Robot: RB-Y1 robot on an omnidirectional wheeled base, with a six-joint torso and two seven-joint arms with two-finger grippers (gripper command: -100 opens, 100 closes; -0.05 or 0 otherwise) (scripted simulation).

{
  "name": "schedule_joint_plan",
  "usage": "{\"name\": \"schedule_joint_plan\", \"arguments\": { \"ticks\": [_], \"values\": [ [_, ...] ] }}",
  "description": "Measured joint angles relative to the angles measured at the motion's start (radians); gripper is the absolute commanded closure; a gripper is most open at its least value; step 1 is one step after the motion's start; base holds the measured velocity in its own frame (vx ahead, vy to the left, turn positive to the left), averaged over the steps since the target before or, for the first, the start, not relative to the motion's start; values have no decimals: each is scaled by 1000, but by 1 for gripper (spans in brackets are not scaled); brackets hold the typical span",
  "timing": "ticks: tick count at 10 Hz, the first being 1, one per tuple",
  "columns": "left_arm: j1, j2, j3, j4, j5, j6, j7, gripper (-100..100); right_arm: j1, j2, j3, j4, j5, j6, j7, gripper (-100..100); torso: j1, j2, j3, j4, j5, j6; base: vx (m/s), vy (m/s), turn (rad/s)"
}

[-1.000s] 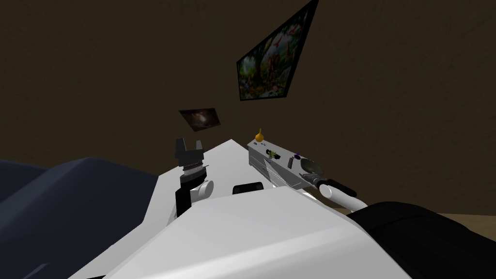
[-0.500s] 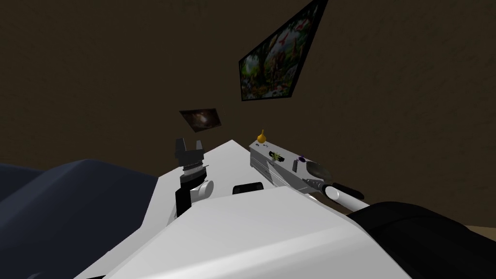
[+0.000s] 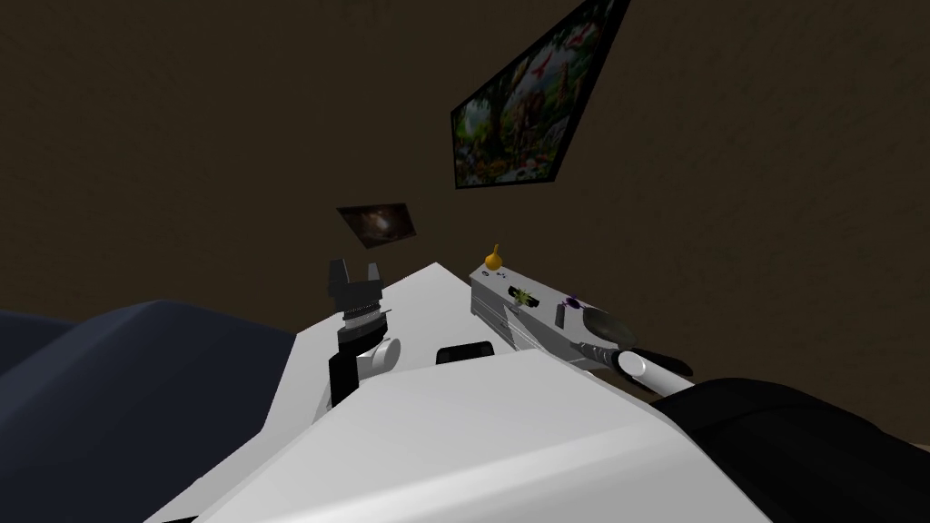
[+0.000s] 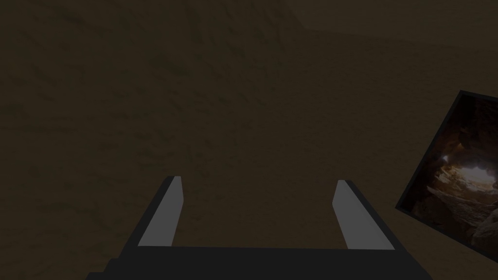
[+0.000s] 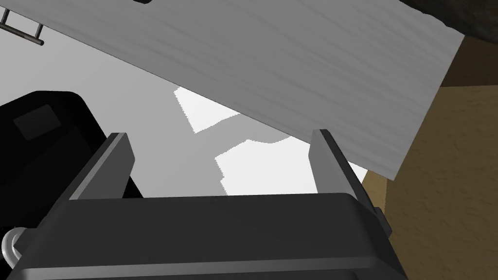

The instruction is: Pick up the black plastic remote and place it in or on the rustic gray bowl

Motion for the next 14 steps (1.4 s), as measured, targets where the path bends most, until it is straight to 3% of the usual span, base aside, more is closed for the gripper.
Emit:
{"name": "schedule_joint_plan", "arguments": {
  "ticks": [8,14],
  "values": [
    [0,0,0,0,0,0,0,0,-18,-67,-40,135,-80,210,-176,-100,-1,0,0,0,0,0,78,19,18],
    [0,0,0,0,0,0,0,0,-45,-122,-58,232,-122,354,-302,-100,-4,-1,-1,0,-1,0,86,-22,29]
  ]
}}
